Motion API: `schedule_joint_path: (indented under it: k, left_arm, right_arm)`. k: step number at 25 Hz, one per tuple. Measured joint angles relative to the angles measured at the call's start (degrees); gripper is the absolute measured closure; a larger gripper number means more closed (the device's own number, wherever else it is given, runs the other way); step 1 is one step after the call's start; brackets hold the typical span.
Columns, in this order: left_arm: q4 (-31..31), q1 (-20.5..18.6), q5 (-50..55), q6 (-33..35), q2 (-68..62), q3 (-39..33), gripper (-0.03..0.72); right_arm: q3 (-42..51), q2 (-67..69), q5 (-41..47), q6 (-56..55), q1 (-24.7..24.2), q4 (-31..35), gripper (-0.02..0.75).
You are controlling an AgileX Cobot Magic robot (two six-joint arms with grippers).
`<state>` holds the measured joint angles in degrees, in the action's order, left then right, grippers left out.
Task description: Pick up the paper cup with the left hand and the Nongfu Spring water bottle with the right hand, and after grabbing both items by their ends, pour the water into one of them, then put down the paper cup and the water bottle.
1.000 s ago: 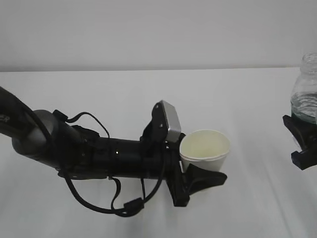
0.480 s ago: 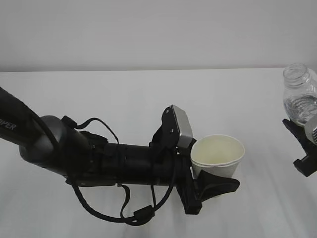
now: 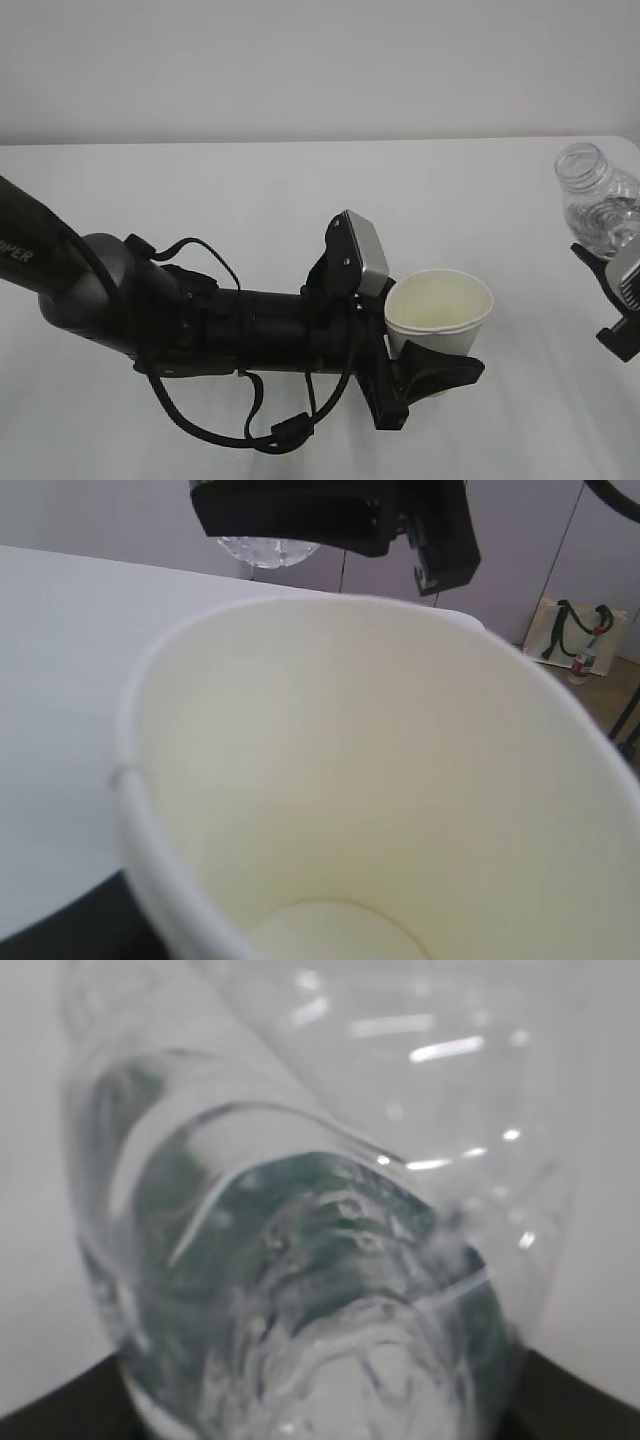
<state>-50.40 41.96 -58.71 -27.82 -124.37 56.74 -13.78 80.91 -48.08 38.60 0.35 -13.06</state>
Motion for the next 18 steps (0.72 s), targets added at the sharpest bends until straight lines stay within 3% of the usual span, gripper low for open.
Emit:
schedule_joint_path:
  k: [18]
  left_arm:
    - [0.69, 1.04, 0.00, 0.00, 0.00, 0.00, 0.242]
  right_arm:
    - [0.00, 0.00, 0.00, 9.64, 0.00, -0.11, 0.311]
